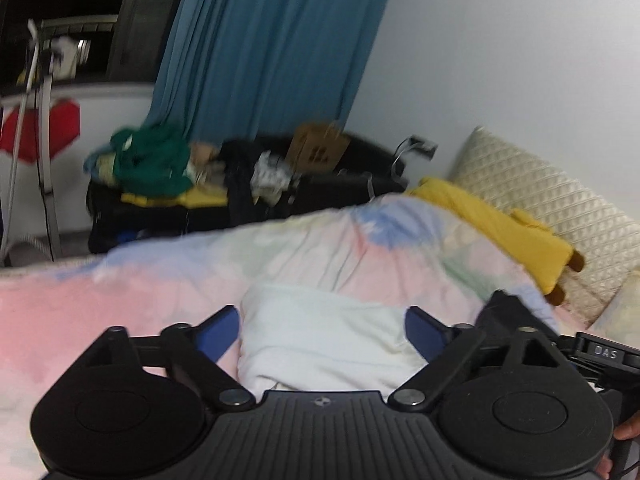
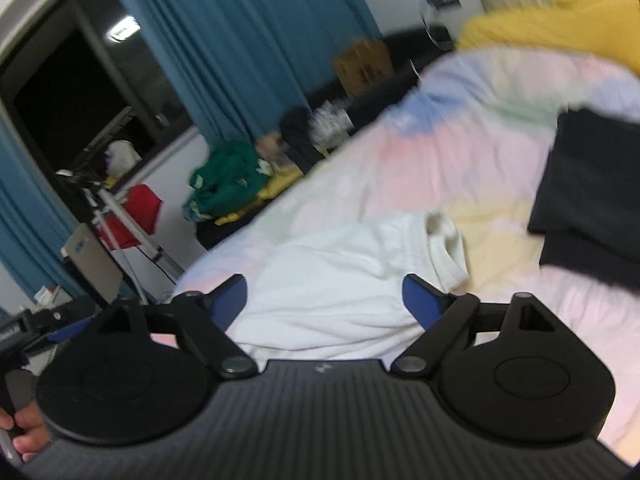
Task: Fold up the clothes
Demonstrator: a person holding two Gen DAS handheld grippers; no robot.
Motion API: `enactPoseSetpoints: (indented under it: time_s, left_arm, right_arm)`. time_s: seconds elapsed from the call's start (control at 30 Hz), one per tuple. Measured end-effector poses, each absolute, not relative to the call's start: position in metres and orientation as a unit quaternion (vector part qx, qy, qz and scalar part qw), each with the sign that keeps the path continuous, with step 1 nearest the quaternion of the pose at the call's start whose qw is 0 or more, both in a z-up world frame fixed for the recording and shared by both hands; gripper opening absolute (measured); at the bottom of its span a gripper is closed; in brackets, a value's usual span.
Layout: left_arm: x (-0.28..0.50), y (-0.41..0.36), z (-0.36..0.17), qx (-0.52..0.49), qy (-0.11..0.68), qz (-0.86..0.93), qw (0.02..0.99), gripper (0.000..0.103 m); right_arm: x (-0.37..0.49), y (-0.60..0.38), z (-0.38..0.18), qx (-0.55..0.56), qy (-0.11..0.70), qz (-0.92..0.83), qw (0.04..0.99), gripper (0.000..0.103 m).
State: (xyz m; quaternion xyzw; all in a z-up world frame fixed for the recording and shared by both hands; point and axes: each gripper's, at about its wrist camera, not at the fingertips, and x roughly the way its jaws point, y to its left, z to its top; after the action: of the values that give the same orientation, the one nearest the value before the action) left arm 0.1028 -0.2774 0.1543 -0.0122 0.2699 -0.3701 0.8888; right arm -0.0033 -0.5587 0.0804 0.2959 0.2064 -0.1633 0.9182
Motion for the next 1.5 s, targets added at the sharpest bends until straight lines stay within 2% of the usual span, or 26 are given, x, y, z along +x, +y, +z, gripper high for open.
enactPoseSetpoints:
  time_s: [0.23, 0.43, 0.73, 0.93, 1.5]
  left_arm:
    - [0.009, -0.242, 0.204, 0.002, 0.216, -0.368, 0.904, 0.103]
    - [-0.053, -0.212, 0.199, 0.017, 0.176, -0.349, 0.920, 0.103]
    - [-0.093, -0.182, 0.155, 0.054, 0.156, -0.293, 0.942, 0.103]
    - [-0.091, -0.172, 0.130, 0.062, 0.158, -0.282, 0.944, 0.103]
    - [-0.077, -0.151, 0.070, 0.068, 0.186, -0.289, 0.937, 0.103]
  right_arm:
    - [-0.045, -0.505, 0.137, 0.237, 0.174, -0.151, 0.944, 0.089]
    - [-0.079, -0.459, 0.148, 0.190, 0.141, -0.145, 0.961, 0.089]
    - [-0.096, -0.412, 0.109, 0.156, 0.131, -0.158, 0.966, 0.089]
    - [-0.090, -0.392, 0.081, 0.123, 0.134, -0.171, 0.968, 0.089]
    - [-0.079, -0.361, 0.021, 0.119, 0.154, -0.214, 0.957, 0.089]
